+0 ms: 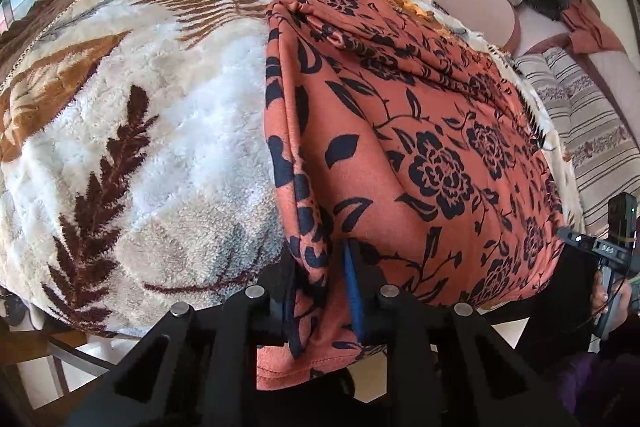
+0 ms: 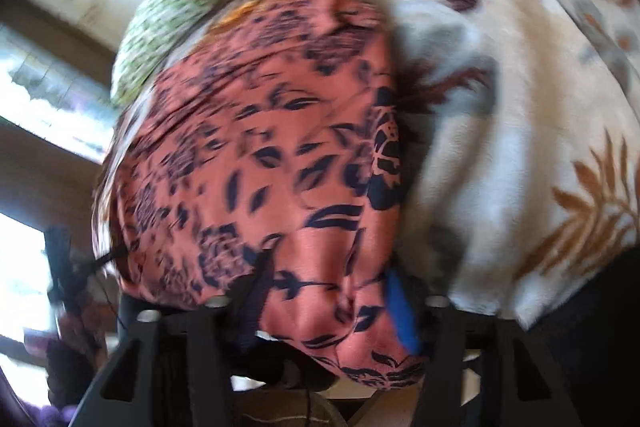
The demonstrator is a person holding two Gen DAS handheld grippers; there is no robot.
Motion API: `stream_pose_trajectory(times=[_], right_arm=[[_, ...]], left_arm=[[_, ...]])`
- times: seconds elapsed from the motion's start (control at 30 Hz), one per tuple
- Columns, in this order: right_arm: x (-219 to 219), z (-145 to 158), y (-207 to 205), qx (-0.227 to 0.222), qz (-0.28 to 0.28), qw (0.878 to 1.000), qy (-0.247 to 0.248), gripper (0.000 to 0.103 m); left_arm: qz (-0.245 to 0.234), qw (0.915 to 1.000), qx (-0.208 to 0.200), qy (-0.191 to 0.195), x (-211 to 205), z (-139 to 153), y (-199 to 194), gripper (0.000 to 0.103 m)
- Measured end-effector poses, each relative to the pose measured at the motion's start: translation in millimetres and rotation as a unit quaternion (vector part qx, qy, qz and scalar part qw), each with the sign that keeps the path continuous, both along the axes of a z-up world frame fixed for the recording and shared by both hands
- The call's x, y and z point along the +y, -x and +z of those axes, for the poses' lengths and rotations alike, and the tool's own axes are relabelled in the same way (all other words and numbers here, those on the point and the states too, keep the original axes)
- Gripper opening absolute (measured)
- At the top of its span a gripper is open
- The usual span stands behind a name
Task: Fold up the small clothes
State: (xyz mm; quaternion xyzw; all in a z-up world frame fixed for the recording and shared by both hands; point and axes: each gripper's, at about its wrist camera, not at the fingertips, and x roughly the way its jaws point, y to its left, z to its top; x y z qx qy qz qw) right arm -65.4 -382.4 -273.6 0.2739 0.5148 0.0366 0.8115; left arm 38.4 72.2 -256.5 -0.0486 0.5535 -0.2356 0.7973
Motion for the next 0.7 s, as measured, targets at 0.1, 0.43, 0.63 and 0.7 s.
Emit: stream_pose_trajectory(times=[0.1,0.43,0.63,0.7], right_arm=[[1.5,1.3,-4.0,-0.002,0.008,1.000,0.002,0.025],[8.0,-10.9,-10.2,0.021,0.048,0.998,0.032,0.038],[7.1,-0.3,-10.6,0.006,0.057,0.998,0.025,0.010],[2.1,-0.3,-10.7,0.001,0.050,0.999,-0.002,0.010]], left_arm=[[0.000,1.0000,-0.003,0.001,0.9,-0.9,-1.2,0.013],[-0.016,0.9998,0.006,-0.011,-1.4,-0.7,-4.5,0.016],[-0.008,0.9998,0.013,0.011,6.2,2.0,-7.0,0.009],[-0.011,0.9997,0.010,0.021,9.7,5.5,-7.0,0.009]])
